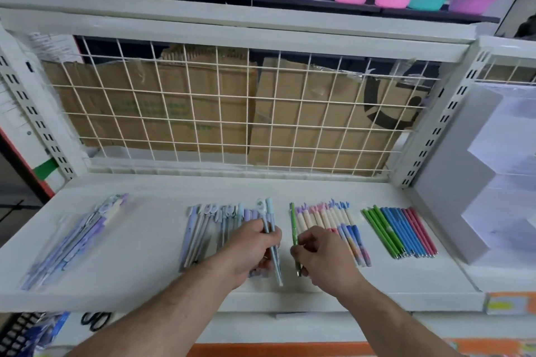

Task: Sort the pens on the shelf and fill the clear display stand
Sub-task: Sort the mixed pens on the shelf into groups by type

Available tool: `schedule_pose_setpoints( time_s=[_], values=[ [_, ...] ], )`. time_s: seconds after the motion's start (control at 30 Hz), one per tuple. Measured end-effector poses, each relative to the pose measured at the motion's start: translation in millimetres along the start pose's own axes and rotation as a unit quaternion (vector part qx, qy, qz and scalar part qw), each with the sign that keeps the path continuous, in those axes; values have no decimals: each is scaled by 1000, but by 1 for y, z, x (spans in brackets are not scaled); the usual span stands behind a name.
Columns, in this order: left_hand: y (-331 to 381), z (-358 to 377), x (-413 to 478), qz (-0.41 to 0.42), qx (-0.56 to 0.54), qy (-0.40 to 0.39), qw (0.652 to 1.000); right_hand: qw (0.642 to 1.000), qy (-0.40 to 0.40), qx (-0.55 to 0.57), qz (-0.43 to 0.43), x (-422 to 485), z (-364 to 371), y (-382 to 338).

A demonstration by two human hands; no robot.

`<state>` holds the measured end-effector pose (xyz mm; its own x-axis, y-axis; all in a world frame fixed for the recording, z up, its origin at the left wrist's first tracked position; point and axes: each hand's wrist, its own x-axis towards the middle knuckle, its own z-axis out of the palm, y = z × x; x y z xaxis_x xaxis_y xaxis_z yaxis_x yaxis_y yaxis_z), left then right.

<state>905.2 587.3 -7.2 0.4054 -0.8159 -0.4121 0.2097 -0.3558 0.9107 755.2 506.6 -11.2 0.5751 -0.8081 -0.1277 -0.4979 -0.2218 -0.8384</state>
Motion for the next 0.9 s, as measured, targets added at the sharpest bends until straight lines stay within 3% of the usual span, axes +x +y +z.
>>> schedule_pose_setpoints(
  time_s=[0.33,0.6,0.9],
  values=[
    [0,66,30,5,1,-20,1000,997,63,-22,42,10,-69,48],
    [5,113,48,4,19,-29,999,964,163,-201,68,28,-128,91],
    [6,125,57,-7,10,-23,1000,950,145,-267,67,50,-146,110]
  ],
)
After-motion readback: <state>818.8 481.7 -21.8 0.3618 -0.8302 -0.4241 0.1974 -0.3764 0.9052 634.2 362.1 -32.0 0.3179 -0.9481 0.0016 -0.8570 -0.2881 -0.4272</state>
